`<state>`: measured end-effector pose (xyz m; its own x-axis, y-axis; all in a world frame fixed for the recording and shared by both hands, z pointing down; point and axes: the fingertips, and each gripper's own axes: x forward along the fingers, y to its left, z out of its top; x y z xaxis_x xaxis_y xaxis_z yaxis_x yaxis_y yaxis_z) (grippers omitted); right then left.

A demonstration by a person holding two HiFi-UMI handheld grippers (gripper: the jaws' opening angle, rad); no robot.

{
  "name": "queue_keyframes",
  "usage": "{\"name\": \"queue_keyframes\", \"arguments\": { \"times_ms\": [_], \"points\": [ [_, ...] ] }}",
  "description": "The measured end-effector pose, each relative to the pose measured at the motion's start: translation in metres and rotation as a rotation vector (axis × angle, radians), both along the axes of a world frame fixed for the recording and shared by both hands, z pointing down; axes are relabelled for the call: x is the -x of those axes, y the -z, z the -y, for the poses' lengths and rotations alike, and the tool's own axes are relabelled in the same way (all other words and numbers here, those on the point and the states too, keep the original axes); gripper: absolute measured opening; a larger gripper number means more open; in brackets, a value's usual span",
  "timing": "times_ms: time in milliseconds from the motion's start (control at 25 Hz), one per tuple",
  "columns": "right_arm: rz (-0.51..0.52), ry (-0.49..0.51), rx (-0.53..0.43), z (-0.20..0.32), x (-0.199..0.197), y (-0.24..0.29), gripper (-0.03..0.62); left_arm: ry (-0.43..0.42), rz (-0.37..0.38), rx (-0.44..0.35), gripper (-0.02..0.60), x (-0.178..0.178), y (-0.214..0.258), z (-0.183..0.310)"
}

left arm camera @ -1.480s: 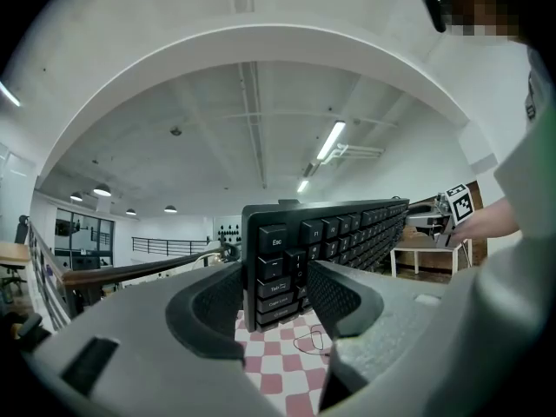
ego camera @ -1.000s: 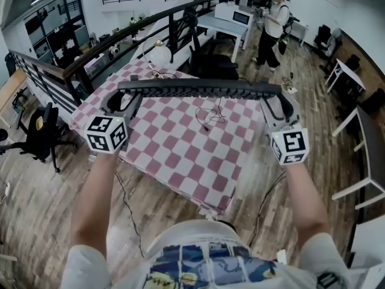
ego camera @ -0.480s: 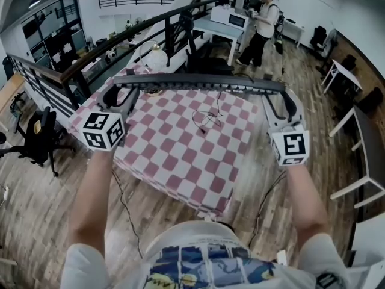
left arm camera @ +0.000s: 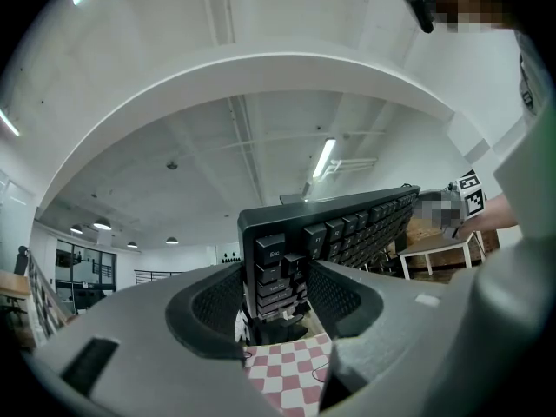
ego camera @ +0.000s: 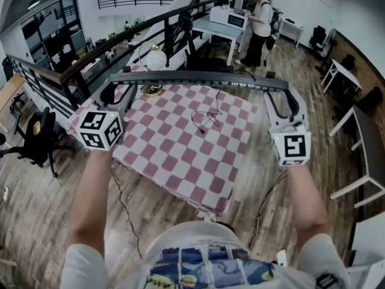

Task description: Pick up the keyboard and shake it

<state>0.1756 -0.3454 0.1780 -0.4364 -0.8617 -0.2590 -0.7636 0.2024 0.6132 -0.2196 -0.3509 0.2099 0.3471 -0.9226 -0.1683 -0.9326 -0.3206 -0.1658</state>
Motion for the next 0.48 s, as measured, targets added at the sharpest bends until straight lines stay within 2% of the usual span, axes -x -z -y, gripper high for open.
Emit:
{"name": "queue_keyframes", "arguments": {
  "times_ms": [480],
  "points": [
    [-0.009,-0.009,-0.013,-0.0001,-0.0011,-0.0029,0.193,0.008,0.018,-0.008,0.219,-0.0005,0.005,-0.0004]
  ]
}}
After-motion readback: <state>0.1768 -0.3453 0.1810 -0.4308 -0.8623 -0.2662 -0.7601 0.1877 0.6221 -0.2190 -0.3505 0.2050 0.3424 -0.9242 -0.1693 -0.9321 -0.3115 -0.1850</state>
